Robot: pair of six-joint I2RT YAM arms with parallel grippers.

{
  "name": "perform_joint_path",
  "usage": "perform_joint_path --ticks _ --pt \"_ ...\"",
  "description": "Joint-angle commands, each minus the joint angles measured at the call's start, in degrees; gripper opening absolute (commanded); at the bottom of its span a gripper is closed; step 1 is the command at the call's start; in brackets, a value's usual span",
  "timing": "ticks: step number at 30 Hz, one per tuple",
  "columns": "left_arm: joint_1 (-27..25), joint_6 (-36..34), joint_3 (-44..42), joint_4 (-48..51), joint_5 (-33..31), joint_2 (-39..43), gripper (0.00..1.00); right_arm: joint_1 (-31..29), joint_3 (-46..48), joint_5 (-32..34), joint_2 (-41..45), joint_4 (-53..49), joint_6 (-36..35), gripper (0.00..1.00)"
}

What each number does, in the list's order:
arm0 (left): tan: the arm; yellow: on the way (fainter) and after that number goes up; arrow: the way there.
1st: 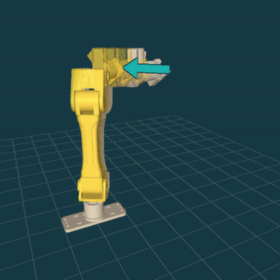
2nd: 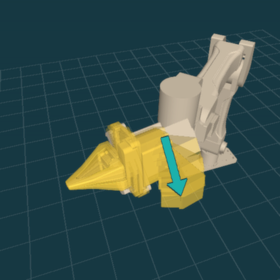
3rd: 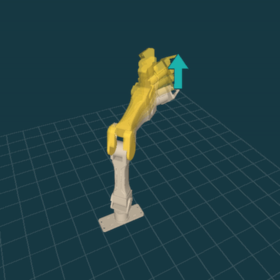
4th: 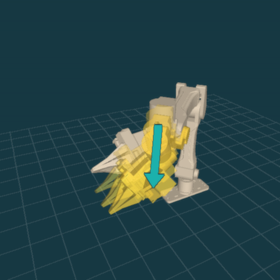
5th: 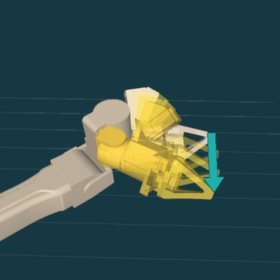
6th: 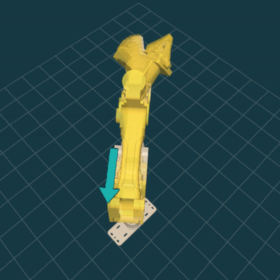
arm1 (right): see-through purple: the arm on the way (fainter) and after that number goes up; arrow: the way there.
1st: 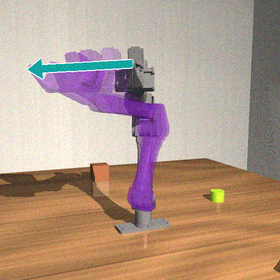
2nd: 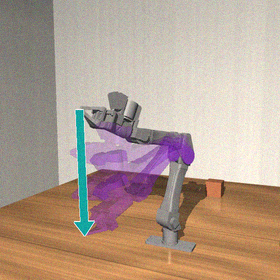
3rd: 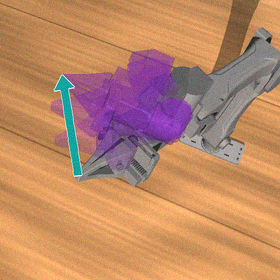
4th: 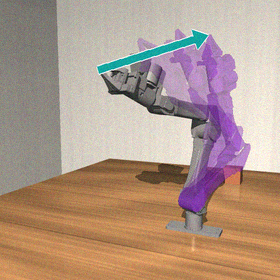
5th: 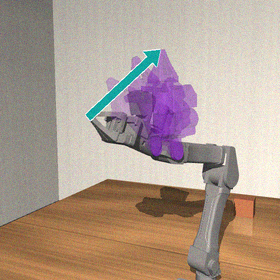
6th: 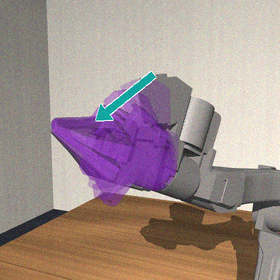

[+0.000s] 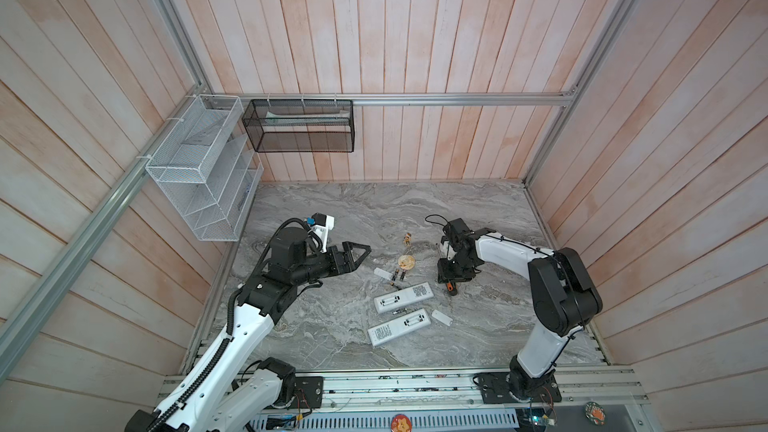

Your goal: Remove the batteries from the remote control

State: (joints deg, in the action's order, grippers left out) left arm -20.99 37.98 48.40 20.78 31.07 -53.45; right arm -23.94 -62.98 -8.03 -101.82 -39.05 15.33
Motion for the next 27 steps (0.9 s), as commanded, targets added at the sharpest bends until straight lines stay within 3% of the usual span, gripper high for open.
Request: perform_joint_path --ticks 1,8,13,17,21,23,24,27 --pt "0.59 0.10 -1.03 0.05 -0.22 0.86 1.00 0.01 -0.17 0.32 1.80 -1.51 0.61 0.58" --pt "2.07 0.08 -1.03 0.45 -0.41 1.06 1.00 0.38 -8.14 8.11 10.62 -5.75 2.34 0.72" --pt "4.78 0.54 -1.07 1.74 -5.17 1.68 1.00 3.49 -9.33 12.61 19.66 0.95 3.01 0.81" --pt "6.61 2.50 -1.92 1.21 -15.75 2.01 1.00 9.27 4.12 12.30 31.21 22.93 -3.24 0.86" --pt "6.85 0.42 -6.01 -5.83 -26.78 4.78 1.00 11.45 30.89 9.26 45.02 61.14 -14.16 0.90" --pt "6.84 -1.99 -9.64 -11.79 -33.08 7.46 1.00 12.05 42.97 7.58 48.15 79.17 -20.07 0.98" --pt "6.85 -3.79 -11.65 -14.76 -35.56 8.63 1.00 13.27 44.61 7.41 47.55 82.32 -20.19 0.98" --pt "6.85 -12.35 -18.44 -25.56 -42.87 11.83 1.00 17.57 43.64 5.67 42.64 77.13 -19.75 0.98"
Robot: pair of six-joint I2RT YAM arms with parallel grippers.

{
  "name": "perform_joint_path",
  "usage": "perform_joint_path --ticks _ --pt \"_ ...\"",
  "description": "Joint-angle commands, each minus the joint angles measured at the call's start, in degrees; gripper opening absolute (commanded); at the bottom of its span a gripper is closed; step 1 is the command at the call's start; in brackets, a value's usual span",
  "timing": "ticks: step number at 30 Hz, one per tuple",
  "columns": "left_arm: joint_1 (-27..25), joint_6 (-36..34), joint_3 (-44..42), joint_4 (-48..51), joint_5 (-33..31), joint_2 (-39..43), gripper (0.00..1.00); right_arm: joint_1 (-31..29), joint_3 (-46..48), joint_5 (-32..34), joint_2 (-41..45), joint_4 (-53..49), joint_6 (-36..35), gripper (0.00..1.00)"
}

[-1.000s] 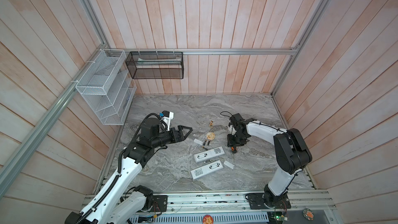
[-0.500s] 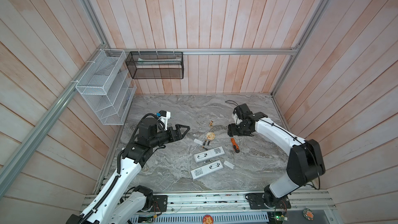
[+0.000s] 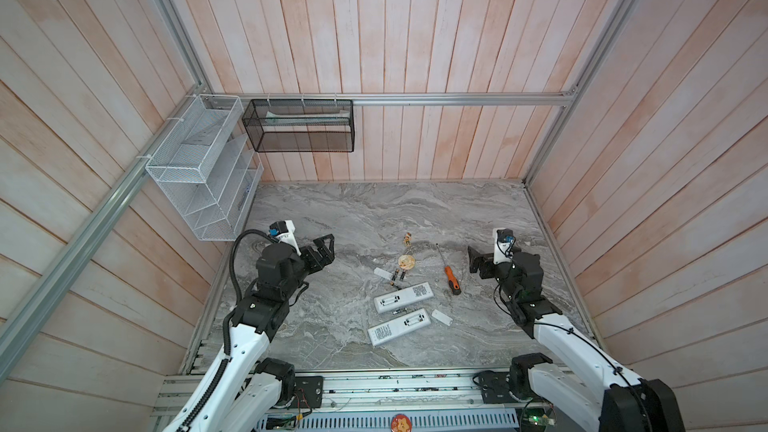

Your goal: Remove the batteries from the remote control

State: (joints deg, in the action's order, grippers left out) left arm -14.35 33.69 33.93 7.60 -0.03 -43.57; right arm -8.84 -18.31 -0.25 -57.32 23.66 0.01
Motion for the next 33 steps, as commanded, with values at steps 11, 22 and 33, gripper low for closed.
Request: perform_joint_path --ticks 11,22,33 --pt "8.21 -32.73 -18.02 -44.24 -13.68 -13.96 1.00 8.18 2.67 -1.40 -20.91 33.70 -2.79 0.98" --pt "12.85 -35.30 -15.16 -62.69 -1.53 -39.51 1.00 9.75 4.45 -2.18 -28.35 44.35 -1.83 0.98" --pt "15.76 -33.49 -17.01 -70.12 3.11 -44.75 1.00 11.25 4.96 -2.67 -29.26 46.07 0.00 0.98"
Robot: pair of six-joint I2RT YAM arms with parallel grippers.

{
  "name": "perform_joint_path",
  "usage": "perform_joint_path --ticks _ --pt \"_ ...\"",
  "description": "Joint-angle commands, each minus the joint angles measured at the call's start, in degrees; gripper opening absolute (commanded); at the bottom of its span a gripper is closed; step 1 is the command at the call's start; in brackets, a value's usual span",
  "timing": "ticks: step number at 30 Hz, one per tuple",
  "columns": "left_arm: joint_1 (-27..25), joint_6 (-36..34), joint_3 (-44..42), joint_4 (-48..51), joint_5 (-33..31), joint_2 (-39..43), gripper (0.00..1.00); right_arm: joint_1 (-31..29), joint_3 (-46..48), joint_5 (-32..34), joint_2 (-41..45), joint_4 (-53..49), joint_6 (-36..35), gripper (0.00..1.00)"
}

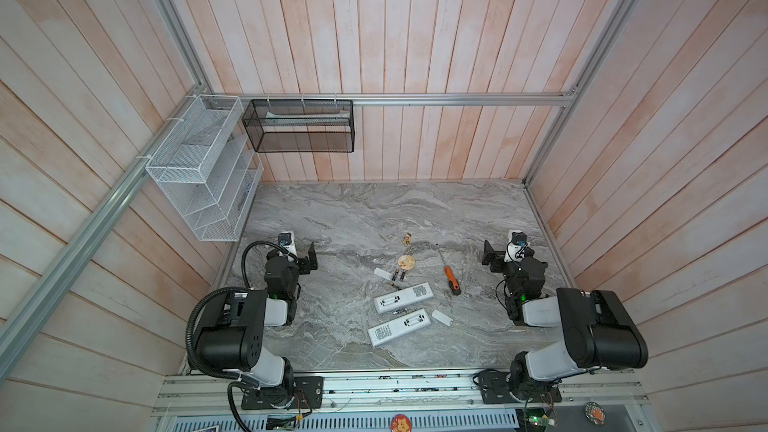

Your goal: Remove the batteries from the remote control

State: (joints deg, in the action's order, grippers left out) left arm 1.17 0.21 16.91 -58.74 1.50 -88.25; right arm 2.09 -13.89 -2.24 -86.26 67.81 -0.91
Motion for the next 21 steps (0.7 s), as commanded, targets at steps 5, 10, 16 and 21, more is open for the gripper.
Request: perform_joint_path --ticks 5,10,16,21 --pt "0.24 -0.07 -0.03 -3.75 1.63 -0.06 1.00 0.34 0.10 0.26 -0.40 1.08 1.35 0.98" --pt "0.24 -0.12 -0.01 -3.75 1.64 0.00 1.00 0.36 0.05 0.32 -0.40 0.96 1.31 0.98" --pt "0.24 -0.12 0.06 -3.58 1.63 -0.08 1.00 0.24 0.05 0.27 -0.39 0.92 1.21 0.98" --pt "0.32 0.06 0.67 -2.83 1.73 -0.31 1.00 0.29 0.07 0.23 -0.39 0.96 1.10 0.98"
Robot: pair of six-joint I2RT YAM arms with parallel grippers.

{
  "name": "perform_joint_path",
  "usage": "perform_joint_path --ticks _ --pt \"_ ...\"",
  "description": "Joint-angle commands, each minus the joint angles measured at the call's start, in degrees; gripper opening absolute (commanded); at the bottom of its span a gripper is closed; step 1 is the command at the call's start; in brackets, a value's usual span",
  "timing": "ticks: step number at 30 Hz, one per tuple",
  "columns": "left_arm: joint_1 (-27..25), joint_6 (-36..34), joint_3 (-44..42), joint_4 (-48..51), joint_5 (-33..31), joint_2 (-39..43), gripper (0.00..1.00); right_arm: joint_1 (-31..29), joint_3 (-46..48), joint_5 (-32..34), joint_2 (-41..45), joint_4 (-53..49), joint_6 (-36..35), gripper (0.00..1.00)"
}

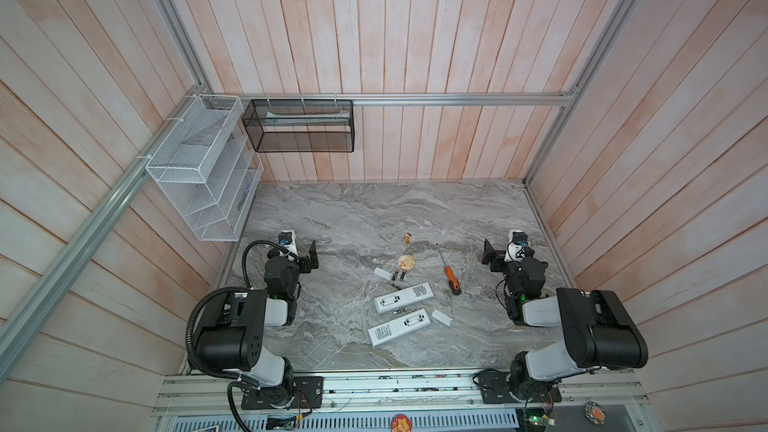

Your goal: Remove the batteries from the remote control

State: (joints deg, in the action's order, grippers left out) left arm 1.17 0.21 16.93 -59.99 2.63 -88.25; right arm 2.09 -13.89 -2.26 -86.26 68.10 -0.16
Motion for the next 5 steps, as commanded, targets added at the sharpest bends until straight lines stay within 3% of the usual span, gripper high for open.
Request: perform_joint_path --ticks 1,5 --pt "0.32 0.06 0.65 -1.54 0.62 -0.35 1.00 0.28 0.10 0.24 -0.31 0.64 0.36 0.98" --pt "0.32 -0.03 -0.06 -2.45 0.62 0.06 1.00 0.24 0.09 0.17 -0.38 0.73 0.34 0.98"
